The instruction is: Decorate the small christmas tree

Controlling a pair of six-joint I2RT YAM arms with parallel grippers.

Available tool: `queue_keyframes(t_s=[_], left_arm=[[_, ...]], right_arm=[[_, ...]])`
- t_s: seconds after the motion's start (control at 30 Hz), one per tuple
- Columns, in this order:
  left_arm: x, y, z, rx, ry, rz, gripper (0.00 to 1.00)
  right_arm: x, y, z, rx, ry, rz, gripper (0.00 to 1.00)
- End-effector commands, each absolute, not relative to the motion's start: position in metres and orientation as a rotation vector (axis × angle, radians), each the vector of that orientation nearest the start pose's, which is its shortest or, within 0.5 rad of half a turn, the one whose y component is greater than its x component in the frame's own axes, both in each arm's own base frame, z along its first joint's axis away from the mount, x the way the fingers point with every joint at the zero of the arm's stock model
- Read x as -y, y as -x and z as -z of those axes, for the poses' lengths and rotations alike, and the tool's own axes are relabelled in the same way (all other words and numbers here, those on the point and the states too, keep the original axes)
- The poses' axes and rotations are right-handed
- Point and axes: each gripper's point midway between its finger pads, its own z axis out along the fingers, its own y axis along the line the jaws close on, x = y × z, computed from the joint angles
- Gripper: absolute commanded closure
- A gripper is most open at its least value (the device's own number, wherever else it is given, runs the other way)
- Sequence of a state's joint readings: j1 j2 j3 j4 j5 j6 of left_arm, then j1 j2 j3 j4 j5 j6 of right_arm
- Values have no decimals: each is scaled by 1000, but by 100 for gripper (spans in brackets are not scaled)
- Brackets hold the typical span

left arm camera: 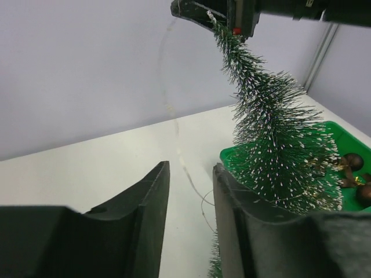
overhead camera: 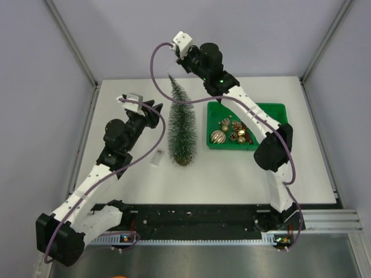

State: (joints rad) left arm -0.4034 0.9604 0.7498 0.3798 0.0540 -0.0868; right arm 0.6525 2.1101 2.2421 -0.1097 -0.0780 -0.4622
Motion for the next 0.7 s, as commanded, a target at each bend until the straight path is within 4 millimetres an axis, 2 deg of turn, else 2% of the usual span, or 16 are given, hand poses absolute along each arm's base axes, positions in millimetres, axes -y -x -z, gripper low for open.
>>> queue_keyframes(t_s=[0.0,0.1,0.13,0.33,0.43,0.57,0.67], left_arm=[[157,-333,-350,-1328,-271,453,49],[155,-328,-346,-1338,-269,454,44],[154,-325,-344,-1341,-270,452,42],[145,-313,-330,-1376,-248,444,36],[139,-306,-323,-1390,-228,442,32],[139,-298,-309,-1428,-236,460,16],[143,-291,-300,-1447,-251,497,9]], right_arm=[[-358,-531,-397,-1313,780,-166,100],[-336,-541,-373,-1381,745,-115,100],[-330,-544,-370,-1384,726,-97,100],[-298,-545,-333,-1474,686,-19,100],[-282,-542,-323,-1511,655,11,100],[-262,-532,-316,-1544,605,18,100],[-245,-522,-314,-1564,556,2,100]])
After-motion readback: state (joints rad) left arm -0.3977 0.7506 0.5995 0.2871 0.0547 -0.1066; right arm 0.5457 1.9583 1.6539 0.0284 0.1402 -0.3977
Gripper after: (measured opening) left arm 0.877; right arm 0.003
